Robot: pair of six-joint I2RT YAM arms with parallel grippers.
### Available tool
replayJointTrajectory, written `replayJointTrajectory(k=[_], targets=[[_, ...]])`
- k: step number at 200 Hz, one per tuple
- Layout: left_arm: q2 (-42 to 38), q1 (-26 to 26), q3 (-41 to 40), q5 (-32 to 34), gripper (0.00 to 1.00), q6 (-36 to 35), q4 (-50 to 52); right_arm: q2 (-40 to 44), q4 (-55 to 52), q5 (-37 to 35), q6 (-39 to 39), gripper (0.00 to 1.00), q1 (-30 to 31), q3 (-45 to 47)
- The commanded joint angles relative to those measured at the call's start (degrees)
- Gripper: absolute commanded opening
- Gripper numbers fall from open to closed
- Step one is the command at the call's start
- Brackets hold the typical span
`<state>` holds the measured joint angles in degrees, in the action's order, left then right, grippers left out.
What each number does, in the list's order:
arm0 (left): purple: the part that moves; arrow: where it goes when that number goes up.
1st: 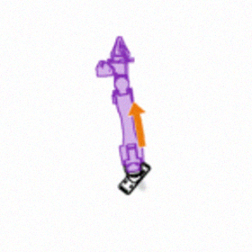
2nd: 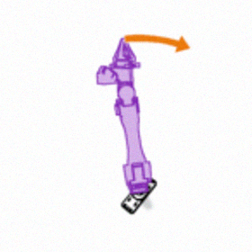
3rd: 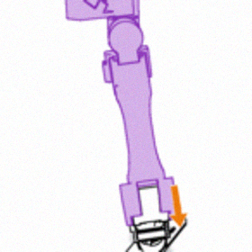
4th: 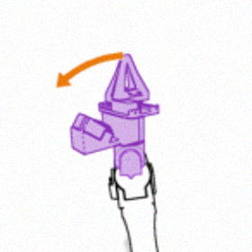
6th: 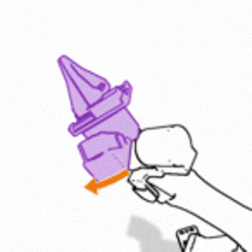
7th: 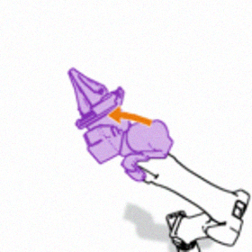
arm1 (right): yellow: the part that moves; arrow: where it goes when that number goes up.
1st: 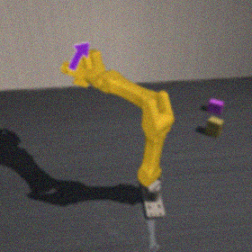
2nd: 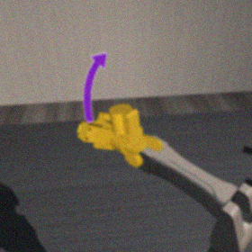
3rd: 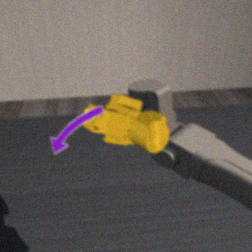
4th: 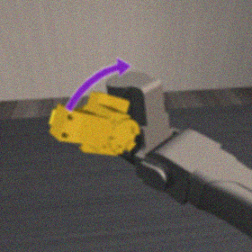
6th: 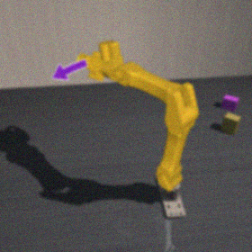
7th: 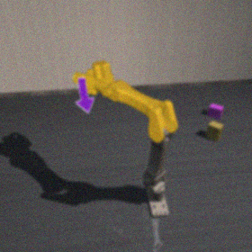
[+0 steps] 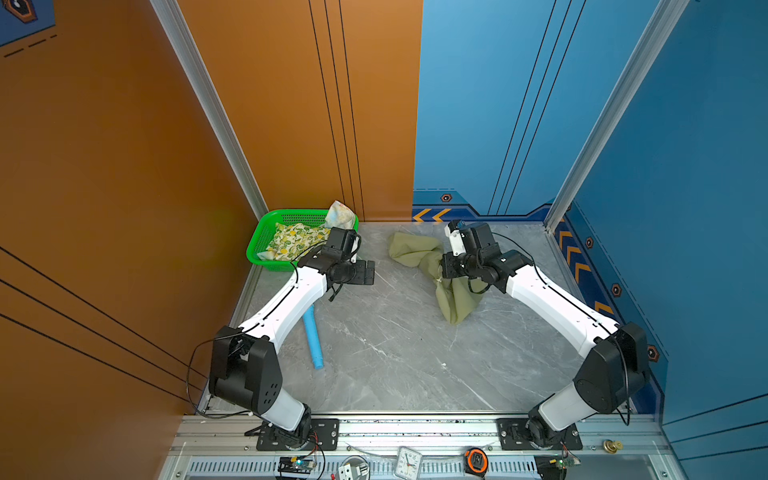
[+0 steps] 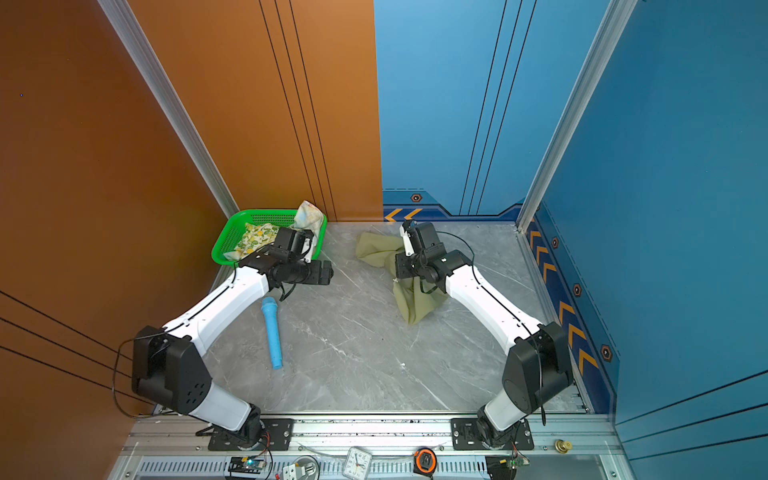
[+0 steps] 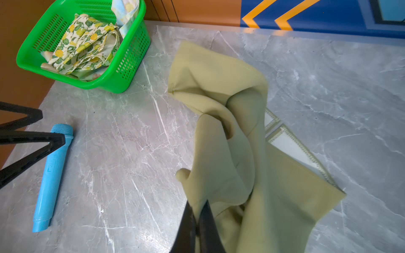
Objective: Fold and stack skirts
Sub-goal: Flatten out the skirt at the center of the table.
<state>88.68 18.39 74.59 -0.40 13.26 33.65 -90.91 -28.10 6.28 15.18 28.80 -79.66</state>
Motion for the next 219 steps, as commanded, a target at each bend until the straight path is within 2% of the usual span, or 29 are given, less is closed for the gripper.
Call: replayJointTrajectory(k=[1, 34, 95, 154, 164, 165, 169, 172, 173, 174, 180, 187, 201, 219], targets=[[-1.85, 0.45, 0.48, 0.76, 0.98, -0.87, 0.05, -1.40, -1.96, 0.98, 1.83, 0.00, 0.23, -0.28], [-1.85, 1.96, 0.39, 0.84, 0.98, -1.47, -0.23, 2.66, -2.46, 0.45, 1.07, 0.00, -1.56, -2.70], [-3.14, 4.36, -0.09, 2.22, 0.98, -2.36, -0.79, 2.00, -8.13, 3.63, -1.66, 0.00, -3.04, -19.08], [-3.52, 4.55, -0.22, 2.41, 0.98, -2.45, -0.78, 0.39, -8.11, 5.25, -1.68, 0.00, -1.95, -14.71], [-3.44, 4.63, -0.24, 2.60, 0.98, -2.45, -0.78, 0.63, -8.11, 4.94, -1.81, 0.12, -1.75, -13.01], [-3.44, 4.68, -0.28, 2.64, 0.98, -2.45, -0.78, 0.71, -8.11, 4.83, -1.84, 0.17, -1.69, -12.68], [-3.44, 4.76, -0.28, 2.69, 0.98, -2.42, -0.77, 0.80, -8.04, 4.72, -1.88, 0.25, -1.57, -12.28], [-3.41, 4.80, -0.28, 2.71, 0.98, -2.50, -0.82, 0.91, -8.08, 4.52, -1.98, 0.35, -1.44, -11.75], [-3.38, 4.85, -0.21, 2.70, 0.98, -2.52, -0.84, 0.91, -8.17, 4.39, -2.06, 0.41, -1.33, -11.46], [-3.36, 4.87, -0.27, 2.69, 0.98, -2.52, -0.77, 0.91, -8.17, 4.39, -2.06, 0.41, -1.33, -11.46], [-3.26, 4.97, -0.27, 2.56, 0.98, -2.45, -0.86, 1.16, -8.28, 3.74, -2.25, 0.56, -1.02, -10.41], [-3.18, 5.12, -0.29, 2.60, 0.98, -2.45, -0.93, 1.54, -8.44, 2.82, -2.25, 0.66, -0.82, -9.45], [-2.93, 5.53, -0.48, 2.74, 0.98, -2.78, -1.18, 2.42, -8.85, 0.17, -1.62, 0.73, -0.88, -7.33], [-2.57, 7.31, -0.89, 4.45, 0.98, -4.50, -1.57, 4.40, -9.59, -4.07, 0.88, 0.75, -0.90, -4.34]])
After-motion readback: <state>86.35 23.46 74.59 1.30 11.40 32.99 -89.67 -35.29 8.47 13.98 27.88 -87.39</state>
